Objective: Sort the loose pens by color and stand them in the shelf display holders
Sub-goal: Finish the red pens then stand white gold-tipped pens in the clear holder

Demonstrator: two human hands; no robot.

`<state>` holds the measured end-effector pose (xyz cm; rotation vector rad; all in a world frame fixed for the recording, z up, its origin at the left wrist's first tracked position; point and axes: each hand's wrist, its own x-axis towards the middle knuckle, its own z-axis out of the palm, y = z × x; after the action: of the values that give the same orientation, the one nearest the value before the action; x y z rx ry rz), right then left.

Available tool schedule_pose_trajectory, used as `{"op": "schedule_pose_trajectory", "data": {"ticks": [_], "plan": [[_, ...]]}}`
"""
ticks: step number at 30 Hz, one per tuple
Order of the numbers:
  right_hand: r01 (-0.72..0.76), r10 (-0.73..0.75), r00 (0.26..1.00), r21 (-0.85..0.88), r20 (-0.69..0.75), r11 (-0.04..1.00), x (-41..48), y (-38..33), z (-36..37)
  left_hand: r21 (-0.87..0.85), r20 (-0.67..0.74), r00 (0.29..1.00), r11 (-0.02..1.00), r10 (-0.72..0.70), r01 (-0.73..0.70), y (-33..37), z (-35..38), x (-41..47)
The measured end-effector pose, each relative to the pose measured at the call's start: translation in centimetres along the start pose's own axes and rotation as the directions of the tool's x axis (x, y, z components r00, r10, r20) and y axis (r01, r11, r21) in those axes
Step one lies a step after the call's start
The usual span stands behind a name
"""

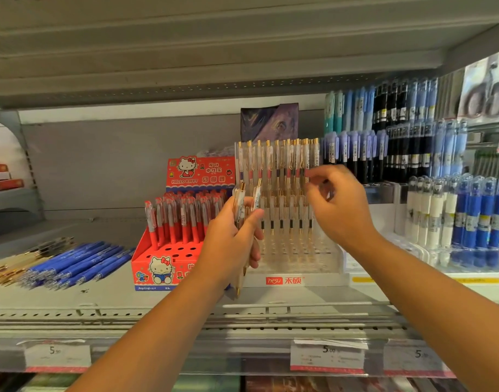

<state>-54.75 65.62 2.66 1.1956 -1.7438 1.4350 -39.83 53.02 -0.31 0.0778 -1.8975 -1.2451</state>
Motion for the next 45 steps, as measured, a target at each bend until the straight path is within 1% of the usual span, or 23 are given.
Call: {"op": "schedule_pose_trajectory", "data": {"ticks": [1, 2, 4, 6, 8, 12, 15, 17, 19, 21, 23, 24, 25, 28, 31, 34, 35, 39, 42, 45], "plan": [[0.01, -0.017, 0.997, 0.09, 0.07, 0.996, -0.2, -0.8, 0.2, 0.002, 0.006, 1.0, 1.0, 0.007, -0.007, 0.0, 0.1, 0.0], [-0.026, -0.003, 0.985, 0.171, 0.172, 0.985, -0.5, -1.6, 0.4, 0.0, 0.013, 1.0, 1.0, 0.013, -0.013, 0.0, 0.1, -0.1], [-0.184, 0.073, 0.933, 0.294, 0.351, 0.938, -1.0, -2.6, 1.0, -0.009, 0.032, 0.999, 1.0, 0.023, -0.022, -0.1, 0.2, -0.1], [-0.32, 0.137, 0.897, 0.403, 0.421, 0.858, -1.4, -3.2, 1.6, -0.013, 0.06, 0.998, 1.0, 0.026, -0.026, -0.2, 0.2, -0.2], [-0.357, 0.158, 0.897, 0.463, 0.414, 0.811, -1.5, -3.4, 1.9, -0.011, 0.081, 0.996, 0.999, 0.031, -0.03, -0.2, 0.1, -0.2], [-0.377, 0.159, 0.895, 0.517, 0.416, 0.769, -1.4, -3.1, 1.9, -0.029, 0.129, 0.991, 0.999, 0.047, -0.044, -0.3, 0.2, -0.3], [-0.418, 0.19, 0.886, 0.553, 0.423, 0.721, -1.4, -2.5, 1.7, -0.068, 0.147, 0.989, 0.998, 0.023, -0.014, -0.5, 0.3, -0.4], [-0.437, 0.187, 0.882, 0.606, 0.432, 0.665, -1.3, -2.3, 1.4, -0.113, 0.13, 0.991, 0.993, -0.018, 0.033, -0.5, 0.4, -0.3], [-0.452, 0.2, 0.886, 0.683, 0.418, 0.574, -1.1, -2.1, 1.2, -0.132, 0.096, 0.994, 0.99, -0.045, 0.057, -0.5, 0.3, -0.2], [-0.456, 0.247, 0.89, 0.735, 0.384, 0.501, -0.8, -1.8, 0.6, -0.116, 0.054, 0.997, 0.992, -0.051, 0.057, -0.5, 0.2, 0.0], [-0.45, 0.316, 0.889, 0.76, 0.332, 0.469, -0.4, -1.1, -0.2, -0.12, 0.035, 0.998, 0.991, -0.053, 0.057, -0.4, 0.1, 0.1], [-0.443, 0.349, 0.888, 0.76, 0.299, 0.476, -0.2, -0.7, -0.5, -0.122, 0.031, 0.998, 0.991, -0.054, 0.057, -0.3, 0.0, 0.1], [-0.434, 0.383, 0.887, 0.746, 0.257, 0.505, 0.1, -0.3, -0.9, -0.123, 0.028, 0.998, 0.991, -0.05, 0.053, -0.3, 0.0, 0.1], [-0.39, 0.449, 0.89, 0.653, 0.087, 0.648, 0.6, 1.0, -1.9, -0.065, 0.001, 1.0, 0.998, -0.01, 0.01, -0.3, -0.1, 0.2], [-0.336, 0.44, 0.897, 0.581, -0.042, 0.741, 0.8, 2.1, -2.5, -0.022, -0.006, 1.0, 1.0, 0.008, -0.008, -0.6, -0.3, 0.4], [-0.307, 0.394, 0.913, 0.458, -0.107, 0.834, 0.8, 2.8, -2.6, -0.008, -0.011, 1.0, 1.0, 0.0, 0.0, -0.8, -0.6, 0.4], [-0.297, 0.373, 0.921, 0.419, -0.113, 0.858, 0.8, 2.8, -2.5, -0.026, 0.0, 1.0, 1.0, 0.004, -0.004, -0.8, -0.7, 0.3], [-0.263, 0.303, 0.949, 0.312, -0.087, 0.913, 0.6, 3.0, -1.9, -0.204, 0.068, 0.998, 0.979, 0.006, 0.008, -0.7, -0.7, 0.0], [-0.27, 0.288, 0.957, 0.243, -0.042, 0.932, 0.5, 3.2, -1.6, -0.167, 0.032, 0.999, 0.985, -0.031, 0.035, -0.6, -0.6, 0.1], [-0.314, 0.309, 0.949, 0.156, 0.055, 0.937, 0.5, 3.7, -1.3, -0.1, -0.011, 0.999, 0.994, -0.048, 0.047, -0.4, -0.2, 0.2]]}}
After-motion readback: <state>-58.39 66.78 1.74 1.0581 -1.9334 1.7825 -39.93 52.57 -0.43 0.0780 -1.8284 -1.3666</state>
